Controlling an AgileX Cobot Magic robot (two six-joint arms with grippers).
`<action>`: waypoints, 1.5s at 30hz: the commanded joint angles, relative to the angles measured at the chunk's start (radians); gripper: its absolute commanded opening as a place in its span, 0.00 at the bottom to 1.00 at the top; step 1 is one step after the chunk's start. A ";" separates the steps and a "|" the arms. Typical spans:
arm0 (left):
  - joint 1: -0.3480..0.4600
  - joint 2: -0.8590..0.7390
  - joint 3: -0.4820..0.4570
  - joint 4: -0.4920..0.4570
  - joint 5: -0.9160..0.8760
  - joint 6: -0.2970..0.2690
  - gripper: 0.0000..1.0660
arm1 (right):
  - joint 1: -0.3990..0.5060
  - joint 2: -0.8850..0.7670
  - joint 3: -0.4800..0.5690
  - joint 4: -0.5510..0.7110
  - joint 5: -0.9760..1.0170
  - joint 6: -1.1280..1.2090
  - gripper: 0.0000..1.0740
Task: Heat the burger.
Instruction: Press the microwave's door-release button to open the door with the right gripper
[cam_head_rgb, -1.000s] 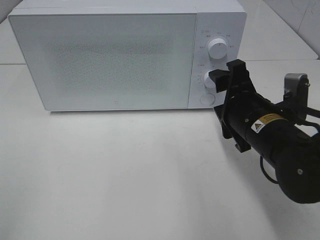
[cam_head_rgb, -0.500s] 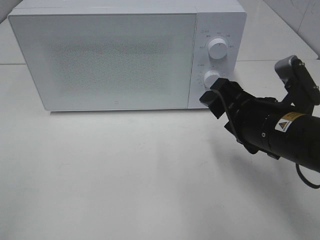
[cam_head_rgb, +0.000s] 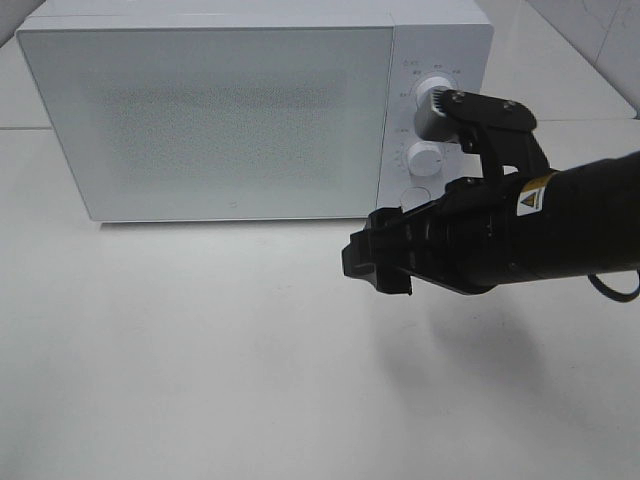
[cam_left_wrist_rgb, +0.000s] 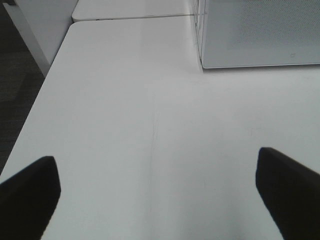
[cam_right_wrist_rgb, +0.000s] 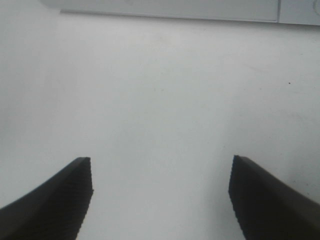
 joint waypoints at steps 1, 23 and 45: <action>0.003 -0.015 0.000 -0.007 -0.010 -0.006 0.94 | 0.003 -0.014 -0.104 -0.152 0.259 -0.045 0.70; 0.003 -0.015 0.000 -0.007 -0.010 -0.006 0.94 | 0.003 -0.180 -0.255 -0.271 0.844 -0.127 0.70; 0.003 -0.015 0.000 -0.007 -0.010 -0.006 0.94 | -0.338 -0.801 -0.214 -0.272 0.891 -0.123 0.70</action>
